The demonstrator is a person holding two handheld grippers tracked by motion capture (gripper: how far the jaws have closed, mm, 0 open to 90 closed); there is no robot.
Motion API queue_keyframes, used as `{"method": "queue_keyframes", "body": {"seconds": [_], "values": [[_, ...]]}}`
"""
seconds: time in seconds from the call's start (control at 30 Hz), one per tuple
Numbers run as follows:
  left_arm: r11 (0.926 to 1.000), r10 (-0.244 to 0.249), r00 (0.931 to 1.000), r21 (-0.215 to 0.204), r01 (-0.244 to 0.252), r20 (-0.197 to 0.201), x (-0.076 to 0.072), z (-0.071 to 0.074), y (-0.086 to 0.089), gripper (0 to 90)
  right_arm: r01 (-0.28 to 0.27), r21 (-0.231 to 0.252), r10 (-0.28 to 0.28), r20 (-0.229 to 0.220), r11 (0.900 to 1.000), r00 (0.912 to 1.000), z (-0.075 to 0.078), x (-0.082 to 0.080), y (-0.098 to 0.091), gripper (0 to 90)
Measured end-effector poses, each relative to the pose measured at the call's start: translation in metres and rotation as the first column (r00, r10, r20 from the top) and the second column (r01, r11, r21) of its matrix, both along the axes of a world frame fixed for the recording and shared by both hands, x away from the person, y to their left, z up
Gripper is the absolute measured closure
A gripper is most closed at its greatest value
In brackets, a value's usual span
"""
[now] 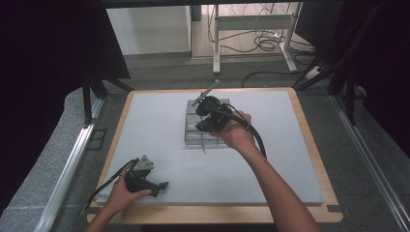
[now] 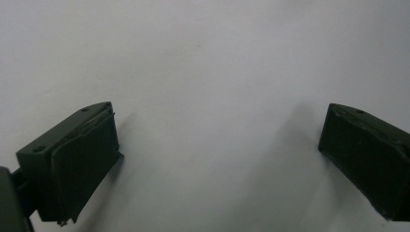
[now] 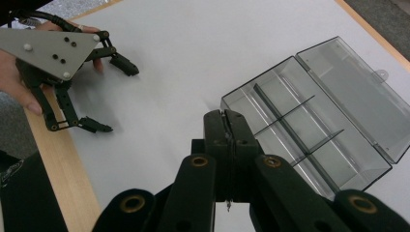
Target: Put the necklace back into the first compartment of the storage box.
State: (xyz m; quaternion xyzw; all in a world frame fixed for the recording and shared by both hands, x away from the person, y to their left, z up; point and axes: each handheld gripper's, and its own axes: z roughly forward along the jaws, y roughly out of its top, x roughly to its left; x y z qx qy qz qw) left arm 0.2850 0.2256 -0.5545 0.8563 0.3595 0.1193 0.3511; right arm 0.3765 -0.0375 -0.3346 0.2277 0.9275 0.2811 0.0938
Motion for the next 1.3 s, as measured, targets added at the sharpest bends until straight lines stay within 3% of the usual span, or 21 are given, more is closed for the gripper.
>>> {"method": "queue_keyframes", "body": {"seconds": [1.3], "values": [[1.0, -0.002, 1.0, 0.0, 0.002, -0.001, 0.0, 0.0, 0.0, 0.4, 0.084, 0.046, -0.084, -0.004, 0.9954, 0.9965, 0.0, 0.053, 0.016, 88.2]]}}
